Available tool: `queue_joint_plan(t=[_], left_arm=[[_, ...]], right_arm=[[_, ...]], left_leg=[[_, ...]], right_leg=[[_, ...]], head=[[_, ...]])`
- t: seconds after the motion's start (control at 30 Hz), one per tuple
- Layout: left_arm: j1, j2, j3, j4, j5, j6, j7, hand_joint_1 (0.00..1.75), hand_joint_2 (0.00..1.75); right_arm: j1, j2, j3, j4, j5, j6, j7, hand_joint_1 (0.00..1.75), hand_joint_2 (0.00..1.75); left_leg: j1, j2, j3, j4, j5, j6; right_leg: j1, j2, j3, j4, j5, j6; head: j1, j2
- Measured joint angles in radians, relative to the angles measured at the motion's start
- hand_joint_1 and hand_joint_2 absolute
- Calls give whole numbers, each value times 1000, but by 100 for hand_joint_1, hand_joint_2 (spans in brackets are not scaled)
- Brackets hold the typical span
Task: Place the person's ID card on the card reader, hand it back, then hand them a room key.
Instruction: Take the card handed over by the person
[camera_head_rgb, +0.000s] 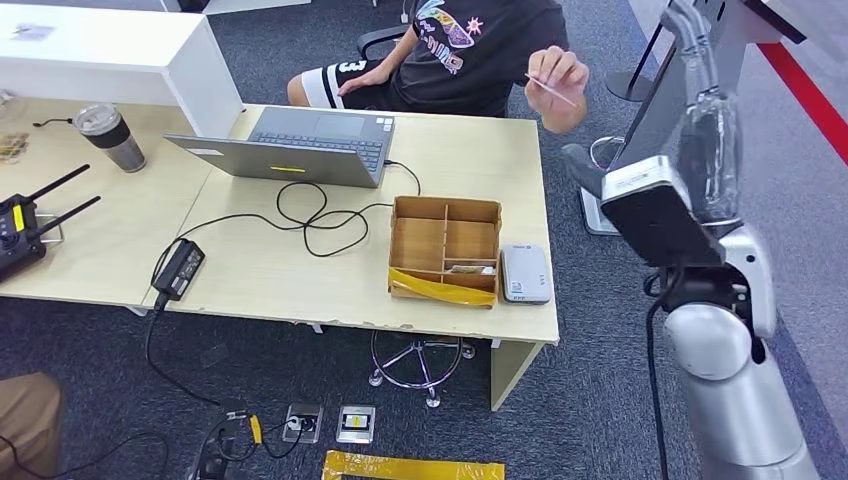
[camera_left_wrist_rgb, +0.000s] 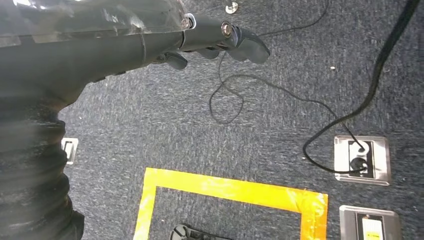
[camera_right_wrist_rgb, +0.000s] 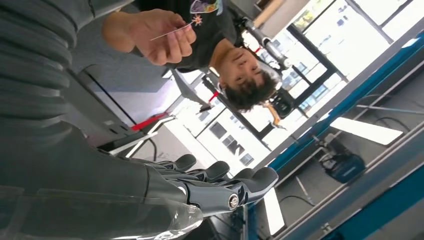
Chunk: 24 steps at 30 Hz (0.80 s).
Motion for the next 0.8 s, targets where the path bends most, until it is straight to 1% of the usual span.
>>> queue_joint_plan(t=[0.17, 0.27, 0.5, 0.67, 0.8], left_arm=[[-3, -1, -9, 0, -8, -6, 0, 0, 175], [-9, -2, -15, 0, -19, -13, 2, 0, 175], [-23, -4, -26, 0, -30, -26, 11, 0, 175], [-31, -7, -36, 0, -34, -30, 11, 0, 175], [-33, -7, -41, 0, -36, -33, 12, 0, 175]], right_arm=[[-24, 33, 54, 13, 13, 3, -11, 0, 175], [-51, 52, 78, 67, 39, 3, -25, 0, 175], [-162, 116, 132, 335, 109, -46, -76, 0, 175], [-225, 169, 171, 529, 150, -61, -74, 0, 175], [-252, 193, 190, 645, 161, -71, -75, 0, 175]], left_leg=[[0, 0, -1, 0, 0, 0], [0, 0, -1, 0, 0, 0], [0, 0, -1, 0, 1, -1], [1, 0, -2, 0, 1, -1], [1, 0, -2, 0, 1, -1]], right_leg=[[0, 1, 0, 0, 0, 0], [0, 0, 0, 0, 0, 0], [0, 0, -1, 0, 0, 0], [1, 0, -1, 0, 0, 0], [1, 0, -2, 0, 0, 0]], head=[[0, 0], [0, 0], [0, 0], [0, 0], [0, 0]])
